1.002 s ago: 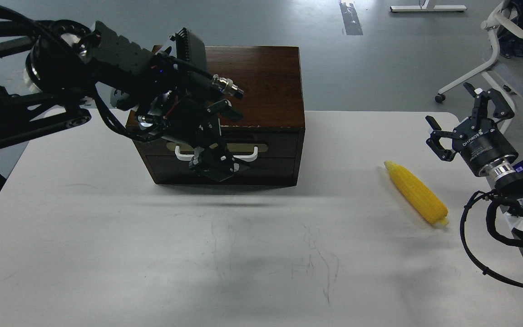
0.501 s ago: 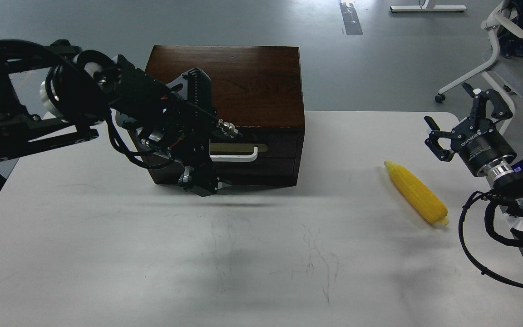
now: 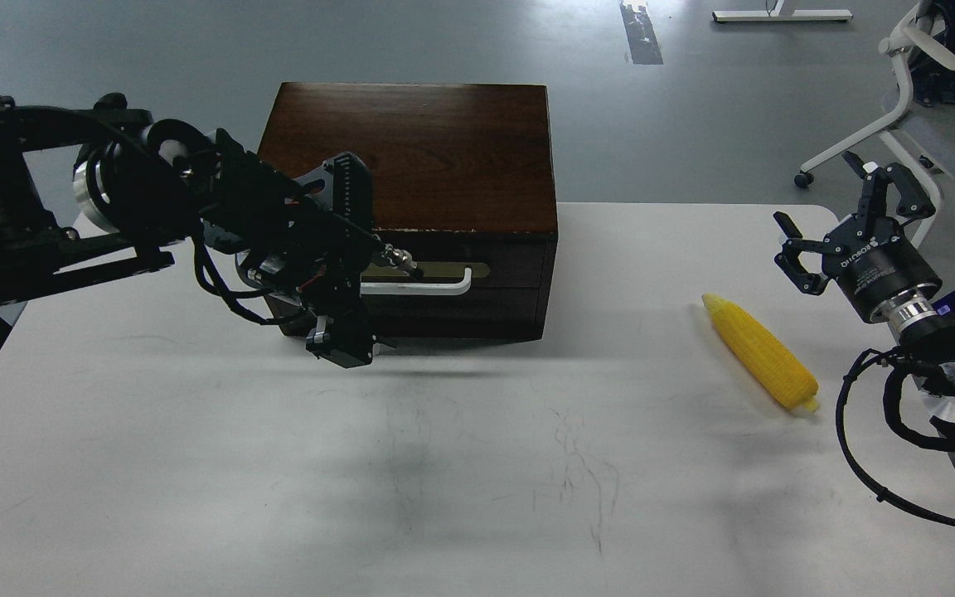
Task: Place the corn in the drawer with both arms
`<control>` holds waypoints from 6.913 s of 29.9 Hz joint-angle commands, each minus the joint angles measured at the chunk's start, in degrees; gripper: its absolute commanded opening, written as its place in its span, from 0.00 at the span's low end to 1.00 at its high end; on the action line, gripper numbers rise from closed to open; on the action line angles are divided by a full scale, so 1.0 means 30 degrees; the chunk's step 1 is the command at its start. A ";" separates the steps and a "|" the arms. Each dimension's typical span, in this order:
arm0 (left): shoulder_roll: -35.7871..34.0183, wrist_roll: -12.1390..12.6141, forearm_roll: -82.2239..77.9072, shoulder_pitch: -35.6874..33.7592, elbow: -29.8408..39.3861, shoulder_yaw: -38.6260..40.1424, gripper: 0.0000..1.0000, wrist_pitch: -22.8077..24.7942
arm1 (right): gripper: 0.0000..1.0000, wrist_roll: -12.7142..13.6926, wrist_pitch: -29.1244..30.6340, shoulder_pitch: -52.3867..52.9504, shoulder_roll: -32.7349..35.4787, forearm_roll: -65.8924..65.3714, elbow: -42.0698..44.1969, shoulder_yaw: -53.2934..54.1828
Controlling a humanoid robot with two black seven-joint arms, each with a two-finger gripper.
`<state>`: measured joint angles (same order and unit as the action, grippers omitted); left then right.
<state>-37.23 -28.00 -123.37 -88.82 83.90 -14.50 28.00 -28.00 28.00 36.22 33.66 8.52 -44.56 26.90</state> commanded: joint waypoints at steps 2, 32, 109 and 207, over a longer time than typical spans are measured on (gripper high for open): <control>0.0282 0.0000 -0.0008 0.0046 -0.0545 -0.0030 0.98 0.0001 | 1.00 0.0000 0.0000 0.0027 0.0001 0.0001 -0.0001 0.0027; 0.1015 0.0000 -0.0008 0.0779 -0.1396 -0.0265 0.98 0.0001 | 1.00 0.0000 0.0000 -0.0061 0.0031 0.0001 -0.0001 0.0027; 0.2070 0.0000 -0.0542 0.1423 -0.2011 -0.0382 0.98 0.0001 | 1.00 0.0000 0.0000 -0.0325 0.0001 0.0001 0.0204 -0.0091; -0.0362 0.0000 0.0929 0.0985 0.4727 0.0204 0.99 0.0001 | 1.00 0.0000 0.0000 -0.0325 -0.0057 0.0001 0.0614 -0.0149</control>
<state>-38.29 -28.02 -120.56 -85.44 98.05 -14.44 28.00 -28.00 28.00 35.33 33.49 8.53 -42.69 26.54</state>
